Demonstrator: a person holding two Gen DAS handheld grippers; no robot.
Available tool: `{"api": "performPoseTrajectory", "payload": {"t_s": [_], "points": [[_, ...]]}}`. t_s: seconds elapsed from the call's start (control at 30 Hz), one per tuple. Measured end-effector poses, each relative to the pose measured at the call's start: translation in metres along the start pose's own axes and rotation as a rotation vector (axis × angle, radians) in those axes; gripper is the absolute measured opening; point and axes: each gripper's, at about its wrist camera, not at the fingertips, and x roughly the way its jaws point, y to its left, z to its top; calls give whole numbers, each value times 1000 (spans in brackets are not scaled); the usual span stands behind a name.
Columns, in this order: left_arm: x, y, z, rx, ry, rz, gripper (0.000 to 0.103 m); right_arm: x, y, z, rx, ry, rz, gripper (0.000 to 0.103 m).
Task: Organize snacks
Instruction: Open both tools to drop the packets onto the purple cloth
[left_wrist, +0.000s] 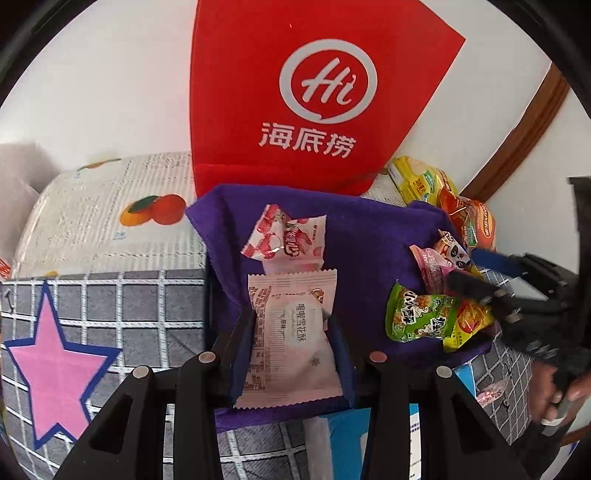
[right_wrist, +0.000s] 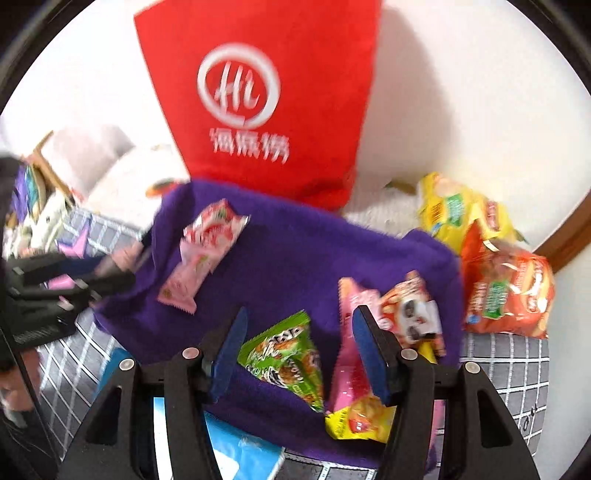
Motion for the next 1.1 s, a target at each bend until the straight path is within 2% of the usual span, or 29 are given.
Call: {"api": "performPoseTrajectory", "payload": {"t_s": [0.2,0.47,0.67,0.73,0.8,0.93,1.1], "points": [[16,-5,-6,-15,33,-30,38,-31,-12,1,28,-73,-18,59],[31,-3,-10,-41,58,-55,39,-39,-7,2,14,-90,-25,59],[29,-2,-9,-60,43,-69,40,-39,2,0,-13,-93,-35,59],[26,-1,-7,-65,29,-71,50,-38,4,0,-25,-92,-40,59],[20,0,-5,-66,8,-69,53,-37,5,0,-29,-89,-41,59],[4,1,-2,-54,-26,-54,53,-43,7,0,-22,-97,-32,59],[-12,-4,2,-28,-55,-59,53,-63,15,-1,-12,-152,-39,59]]}}
